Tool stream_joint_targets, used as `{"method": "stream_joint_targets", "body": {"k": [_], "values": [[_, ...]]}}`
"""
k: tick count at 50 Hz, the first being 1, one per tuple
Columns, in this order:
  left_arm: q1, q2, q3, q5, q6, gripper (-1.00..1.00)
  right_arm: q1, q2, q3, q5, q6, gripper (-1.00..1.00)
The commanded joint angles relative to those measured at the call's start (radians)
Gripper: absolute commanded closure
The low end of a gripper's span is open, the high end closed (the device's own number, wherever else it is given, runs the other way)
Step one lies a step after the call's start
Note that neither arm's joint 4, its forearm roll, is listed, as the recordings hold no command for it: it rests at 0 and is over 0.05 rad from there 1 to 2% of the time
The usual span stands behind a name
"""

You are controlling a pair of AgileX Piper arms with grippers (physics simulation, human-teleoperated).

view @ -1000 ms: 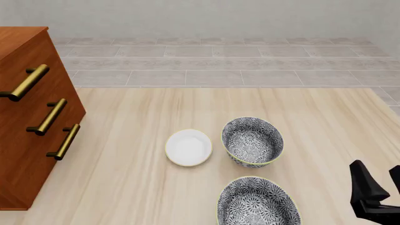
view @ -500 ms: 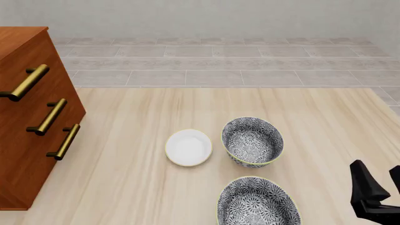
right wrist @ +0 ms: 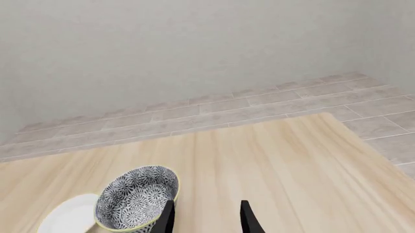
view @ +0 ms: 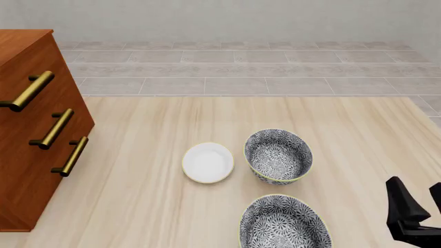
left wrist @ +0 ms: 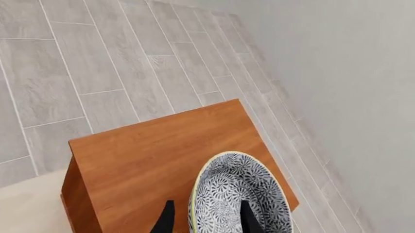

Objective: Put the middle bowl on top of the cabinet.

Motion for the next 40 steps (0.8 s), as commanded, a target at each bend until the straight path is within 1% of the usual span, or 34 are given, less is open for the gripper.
{"method": "stream_joint_targets", "body": {"k": [1, 16, 25, 26, 27, 28, 32, 33, 40], "values": [[0.008, -0.017, -0.020, 0.000, 0.005, -1.00, 0.000, -0.008, 0.000, 0.008, 0.000, -1.00], [0.045, -0.032, -0.070, 0.002, 0.020, -1.00, 0.003, 0.005, 0.000, -0.003, -0.003, -1.00], [0.062, -0.052, -0.084, -0.009, 0.029, -1.00, 0.004, 0.014, 0.000, -0.012, -0.003, -1.00], [0.060, -0.056, -0.085, -0.011, 0.027, -1.00, 0.004, 0.015, 0.000, -0.012, -0.003, -1.00], [0.040, -0.062, -0.088, -0.014, 0.026, -1.00, 0.004, 0.013, 0.000, -0.010, -0.002, -1.00], [0.050, -0.062, -0.090, -0.011, 0.028, -1.00, 0.004, 0.013, 0.000, -0.010, -0.002, -1.00], [0.047, -0.077, -0.094, -0.022, 0.031, -1.00, 0.004, 0.014, 0.000, -0.011, -0.002, -1.00], [0.024, -0.088, -0.096, -0.032, 0.033, -1.00, 0.004, 0.015, 0.000, -0.012, -0.003, -1.00], [0.021, -0.109, -0.096, -0.052, 0.047, -1.00, 0.004, 0.012, 0.000, -0.009, -0.001, -1.00]]}}
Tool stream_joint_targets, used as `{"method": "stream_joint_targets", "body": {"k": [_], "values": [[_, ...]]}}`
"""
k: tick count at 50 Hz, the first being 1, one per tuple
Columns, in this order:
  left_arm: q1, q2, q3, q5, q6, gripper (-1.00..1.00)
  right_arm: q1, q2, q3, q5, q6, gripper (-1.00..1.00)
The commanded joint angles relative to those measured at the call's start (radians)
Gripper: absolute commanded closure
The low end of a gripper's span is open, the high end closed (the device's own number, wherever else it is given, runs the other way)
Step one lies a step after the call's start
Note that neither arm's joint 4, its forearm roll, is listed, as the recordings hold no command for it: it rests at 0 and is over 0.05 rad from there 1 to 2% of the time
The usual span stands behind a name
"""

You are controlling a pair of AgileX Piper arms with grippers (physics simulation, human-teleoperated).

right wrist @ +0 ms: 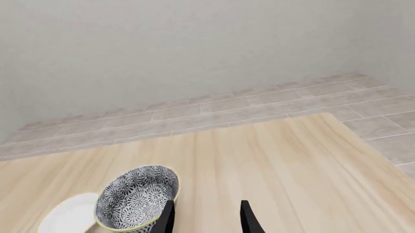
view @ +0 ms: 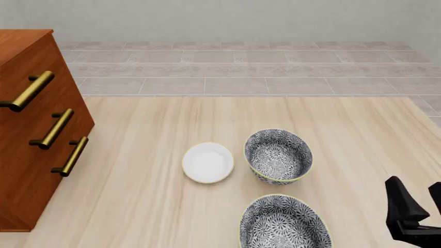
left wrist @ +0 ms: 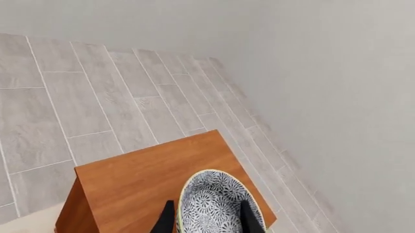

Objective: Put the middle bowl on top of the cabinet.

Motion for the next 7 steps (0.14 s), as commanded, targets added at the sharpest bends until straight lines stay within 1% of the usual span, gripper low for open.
{"method": "stream_joint_targets", "body": {"k": [1, 2, 4, 7], "values": [[-0.010, -0.040, -0.013, -0.036, 0.030, -1.00, 0.000, 0.002, 0.000, -0.002, 0.001, -1.00], [-0.004, -0.039, -0.012, -0.034, 0.025, -1.00, 0.000, 0.001, 0.000, -0.001, 0.001, -1.00], [-0.019, -0.040, -0.014, -0.035, 0.025, -1.00, -0.001, -0.002, 0.000, 0.002, 0.001, -1.00], [-0.019, -0.049, -0.020, -0.042, 0.034, -1.00, -0.001, -0.002, 0.000, 0.001, 0.002, -1.00]]}}
